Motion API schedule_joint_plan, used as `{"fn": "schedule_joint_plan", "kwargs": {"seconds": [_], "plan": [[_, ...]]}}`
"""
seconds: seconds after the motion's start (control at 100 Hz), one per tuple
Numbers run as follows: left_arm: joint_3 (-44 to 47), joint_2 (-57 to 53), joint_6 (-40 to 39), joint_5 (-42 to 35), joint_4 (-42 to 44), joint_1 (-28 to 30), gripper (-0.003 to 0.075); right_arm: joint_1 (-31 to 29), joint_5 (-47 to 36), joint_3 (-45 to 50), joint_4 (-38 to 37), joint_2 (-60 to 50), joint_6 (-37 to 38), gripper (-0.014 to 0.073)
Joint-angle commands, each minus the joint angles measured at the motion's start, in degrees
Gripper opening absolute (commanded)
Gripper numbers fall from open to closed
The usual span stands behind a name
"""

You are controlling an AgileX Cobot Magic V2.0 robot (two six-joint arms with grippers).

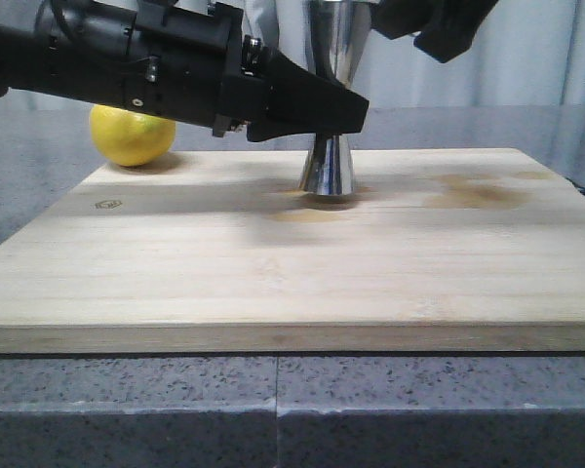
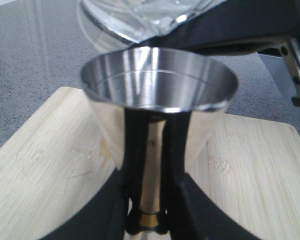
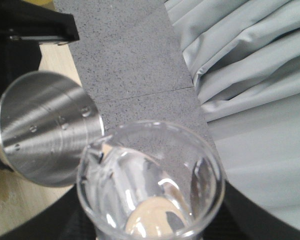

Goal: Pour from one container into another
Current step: 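Tilt the beaker with the right gripper, pouring liquid into the jigger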

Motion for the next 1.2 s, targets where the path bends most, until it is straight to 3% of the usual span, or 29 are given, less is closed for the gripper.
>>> {"fn": "schedule_joint_plan", "kwargs": {"seconds": [0.0, 1.19], "plan": [[-1.7, -2.6, -0.4, 4.2, -3.4, -0.5, 0.0102, 0.1, -3.5, -2.0, -2.0, -1.5, -0.1, 0.0321], [-1.7, -2.6, -0.4, 4.2, -3.6, -0.5, 0.0102, 0.2, -6.5, -2.0, -10.3, -1.5, -0.1, 0.0321]]}}
